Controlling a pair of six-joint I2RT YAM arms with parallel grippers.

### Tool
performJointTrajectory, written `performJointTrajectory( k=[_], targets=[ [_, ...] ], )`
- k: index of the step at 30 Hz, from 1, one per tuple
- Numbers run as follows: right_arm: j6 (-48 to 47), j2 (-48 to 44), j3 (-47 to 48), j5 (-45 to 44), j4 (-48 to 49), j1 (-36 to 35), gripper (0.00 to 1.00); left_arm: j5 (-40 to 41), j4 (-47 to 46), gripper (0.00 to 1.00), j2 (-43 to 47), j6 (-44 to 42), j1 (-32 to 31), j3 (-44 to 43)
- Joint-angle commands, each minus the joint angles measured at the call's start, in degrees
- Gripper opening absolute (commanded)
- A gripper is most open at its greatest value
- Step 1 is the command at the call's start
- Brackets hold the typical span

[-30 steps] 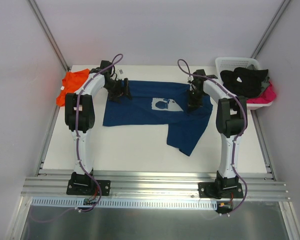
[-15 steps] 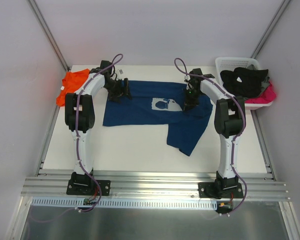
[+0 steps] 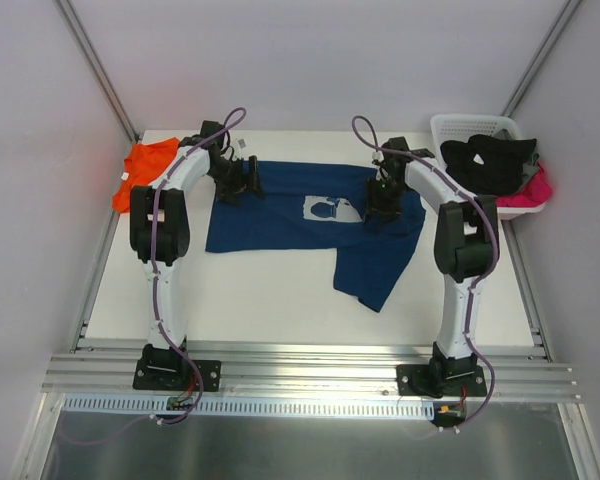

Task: Fold and stack the t-shirts
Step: Fold the tshirt

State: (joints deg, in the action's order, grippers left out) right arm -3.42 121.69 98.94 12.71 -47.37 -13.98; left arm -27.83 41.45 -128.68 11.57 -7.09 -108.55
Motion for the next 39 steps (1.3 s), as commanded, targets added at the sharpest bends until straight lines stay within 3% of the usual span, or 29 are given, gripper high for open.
performJointTrajectory(
  k=[1, 7, 12, 21, 28, 39],
  targets=[
    [0.1, -6.6, 0.6, -2.4, -2.2, -0.3, 0.51, 3.0, 1.1, 0.85, 5.4, 0.1, -0.1, -0.2],
    [-0.7, -16.4, -8.7, -1.6, -4.7, -0.3, 0.51, 7.2, 2.1, 0.91, 13.5, -1.8, 2.3, 9.1],
    [0.9, -25.4, -24.2, 3.5, -5.1, -1.2, 0.48, 10.0, 3.1, 0.87, 16.8, -2.1, 5.2, 17.2],
    [5.0, -30.7, -39.9, 10.4, -4.9, -1.1, 0.46, 14.7, 3.2, 0.86, 18.7, -4.6, 5.8, 23.3],
    [7.7, -32.9, -46.9, 12.4, -2.5, -1.1, 0.45, 14.3, 2.8, 0.86, 18.8, -4.1, 5.9, 26.8],
    [8.3, -30.5, -47.3, 11.5, 0.8, -3.3, 0.43, 14.0, 2.8, 0.86, 17.6, -3.4, 6.7, 24.8]
  ],
)
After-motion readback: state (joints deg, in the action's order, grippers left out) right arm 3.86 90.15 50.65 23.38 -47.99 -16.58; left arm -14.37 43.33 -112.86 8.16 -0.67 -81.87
